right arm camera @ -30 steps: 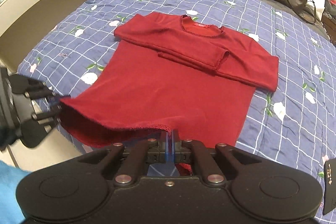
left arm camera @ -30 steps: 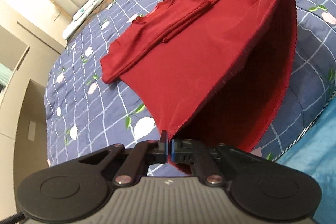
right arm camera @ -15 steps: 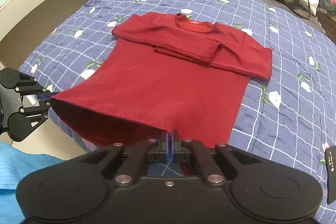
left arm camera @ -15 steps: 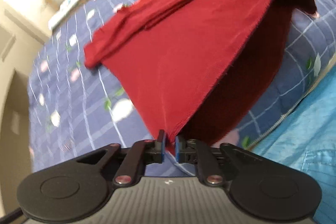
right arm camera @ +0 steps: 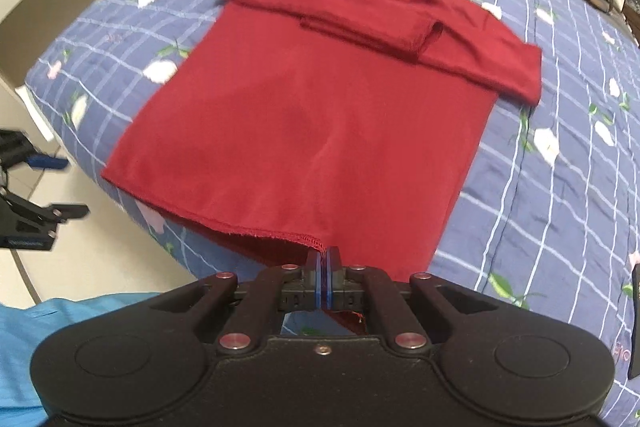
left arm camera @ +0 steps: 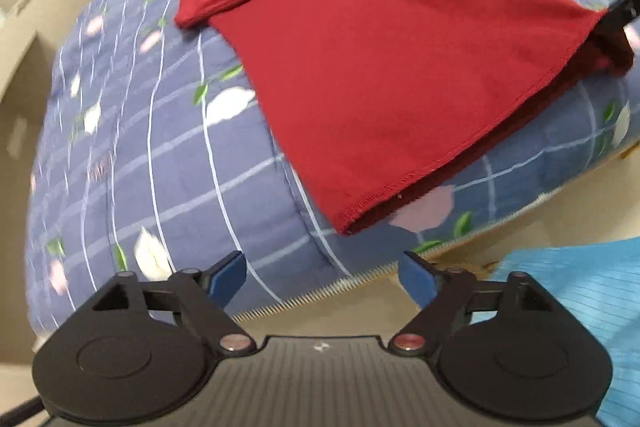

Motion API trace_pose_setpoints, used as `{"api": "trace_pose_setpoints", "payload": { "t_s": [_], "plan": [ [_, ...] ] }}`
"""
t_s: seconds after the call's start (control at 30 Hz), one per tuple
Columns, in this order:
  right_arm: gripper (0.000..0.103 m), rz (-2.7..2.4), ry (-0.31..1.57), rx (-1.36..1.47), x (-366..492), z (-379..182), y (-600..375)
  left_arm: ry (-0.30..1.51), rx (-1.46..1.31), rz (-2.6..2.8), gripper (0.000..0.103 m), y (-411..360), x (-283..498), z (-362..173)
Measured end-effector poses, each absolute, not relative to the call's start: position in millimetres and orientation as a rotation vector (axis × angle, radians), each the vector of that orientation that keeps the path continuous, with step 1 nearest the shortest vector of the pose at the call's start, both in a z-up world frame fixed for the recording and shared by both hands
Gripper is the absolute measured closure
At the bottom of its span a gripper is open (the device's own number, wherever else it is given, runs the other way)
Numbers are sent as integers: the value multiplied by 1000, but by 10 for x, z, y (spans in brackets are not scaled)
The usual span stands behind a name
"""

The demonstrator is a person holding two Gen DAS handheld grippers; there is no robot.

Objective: Fold small clothes

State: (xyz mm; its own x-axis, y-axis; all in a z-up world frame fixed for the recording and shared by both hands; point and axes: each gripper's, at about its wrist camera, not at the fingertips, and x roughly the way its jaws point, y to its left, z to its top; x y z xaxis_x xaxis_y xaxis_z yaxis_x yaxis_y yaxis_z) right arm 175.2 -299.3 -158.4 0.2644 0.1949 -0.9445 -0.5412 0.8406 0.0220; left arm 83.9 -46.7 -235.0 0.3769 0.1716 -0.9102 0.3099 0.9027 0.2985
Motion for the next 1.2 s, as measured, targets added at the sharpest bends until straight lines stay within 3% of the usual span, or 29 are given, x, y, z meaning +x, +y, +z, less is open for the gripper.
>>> {"api": "trace_pose_setpoints", "payload": {
  "t_s": [0.1,0.27,0.5,0.63,0.73,0.8,0.83,0.9,1.0,1.2],
  "plan": [
    [101,484,1241,-342,1769,-1763,-3021,1194,489,-167,16,-460,946,-2447],
    [94,471,1237,-409,1774,-2016,-3047,1259,226,-260,10,-238,1190,-2463],
    [54,496,1195,-614,1591,-2222,-2966,1321,-128,-230,5,79,1482,-2466],
    [46,514,1180,-702,1513,-2309,-2910,1365,-237,-174,9,199,1623,-2599],
    [43,513,1168,-706,1462,-2292,-2891,1427,-355,-131,27,276,1702,-2738],
    [37,525,1152,-719,1394,-2271,-2877,1459,-416,-101,53,310,1727,-2805],
    [37,536,1148,-724,1356,-2261,-2857,1462,-439,-90,60,325,1730,-2812],
    [36,559,1146,-739,1325,-2281,-2829,1453,-461,-82,91,350,1719,-2783],
    [36,574,1151,-734,1327,-2337,-2755,1431,-484,-82,98,401,1679,-2649],
    [36,565,1121,-744,1385,-2403,-2599,1378,-505,-17,99,690,1640,-2322]
  ]
}}
